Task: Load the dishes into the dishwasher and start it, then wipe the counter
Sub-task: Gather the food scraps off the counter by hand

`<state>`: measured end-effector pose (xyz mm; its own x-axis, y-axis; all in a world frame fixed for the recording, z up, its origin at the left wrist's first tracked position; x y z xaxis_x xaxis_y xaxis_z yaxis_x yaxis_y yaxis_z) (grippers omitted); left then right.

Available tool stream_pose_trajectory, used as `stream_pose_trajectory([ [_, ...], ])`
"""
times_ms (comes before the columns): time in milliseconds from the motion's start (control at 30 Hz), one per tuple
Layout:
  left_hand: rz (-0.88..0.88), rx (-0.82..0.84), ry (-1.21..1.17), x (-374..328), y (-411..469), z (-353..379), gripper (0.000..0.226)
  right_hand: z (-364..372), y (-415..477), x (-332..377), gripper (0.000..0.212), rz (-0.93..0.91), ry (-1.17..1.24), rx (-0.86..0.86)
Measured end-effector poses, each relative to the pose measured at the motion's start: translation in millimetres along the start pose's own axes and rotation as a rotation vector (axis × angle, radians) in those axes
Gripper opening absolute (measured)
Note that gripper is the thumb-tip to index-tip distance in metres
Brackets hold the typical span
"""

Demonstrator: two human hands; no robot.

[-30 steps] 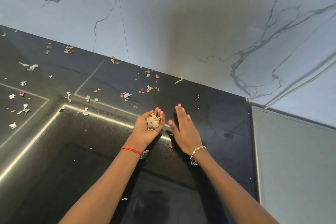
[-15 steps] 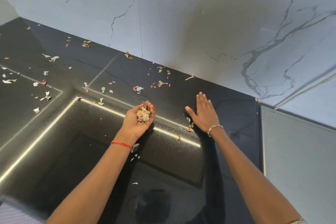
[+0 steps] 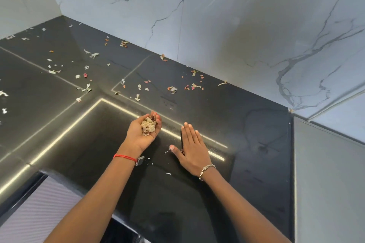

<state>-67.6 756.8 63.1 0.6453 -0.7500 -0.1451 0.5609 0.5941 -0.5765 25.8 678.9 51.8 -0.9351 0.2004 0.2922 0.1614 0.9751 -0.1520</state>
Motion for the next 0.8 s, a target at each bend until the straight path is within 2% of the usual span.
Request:
stream_pose_trajectory([
  [267,0.071,-0.01,-0.001,-28.8,-31.8,-26.7,0.028,28.1,-18.4,78.9,0.093,-0.138,-0.013,0.061],
  [333,0.073,-0.01,-0.026,-37.0,-38.7,-33.6,0.028,30.3,-18.9,94.9,0.08,-0.21,0.022,0.105],
  [400,0.084,-0.011,-0.047,-46.9,-45.2,-40.5,0.028,25.9,-12.2,107.4,0.061,-0.275,0.156,0.152],
  [500,0.103,-0.024,-0.063,-60.4,-53.5,-51.0,0.028,8.1,18.6,115.1,0.054,-0.299,0.305,0.126],
  [600,0.115,-0.04,-0.064,-70.6,-62.3,-60.0,0.027,-1.1,66.5,115.4,0.056,-0.251,0.225,0.094],
  [700,0.125,-0.058,-0.074,-75.8,-71.1,-67.6,0.027,2.1,103.6,111.9,0.059,-0.163,0.168,0.135],
  [800,0.124,-0.066,-0.08,-79.1,-78.1,-75.5,0.027,17.3,109.7,117.1,0.057,-0.188,0.04,0.173],
])
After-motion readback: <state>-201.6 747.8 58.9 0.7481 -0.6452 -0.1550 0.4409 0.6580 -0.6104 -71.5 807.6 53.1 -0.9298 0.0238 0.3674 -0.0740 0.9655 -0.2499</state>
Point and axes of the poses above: each hand's wrist, its own y-axis towards the middle knuckle, its own z-axis out of the palm, x = y × z, the point moved 10 cm from there along y, towards the middle knuckle
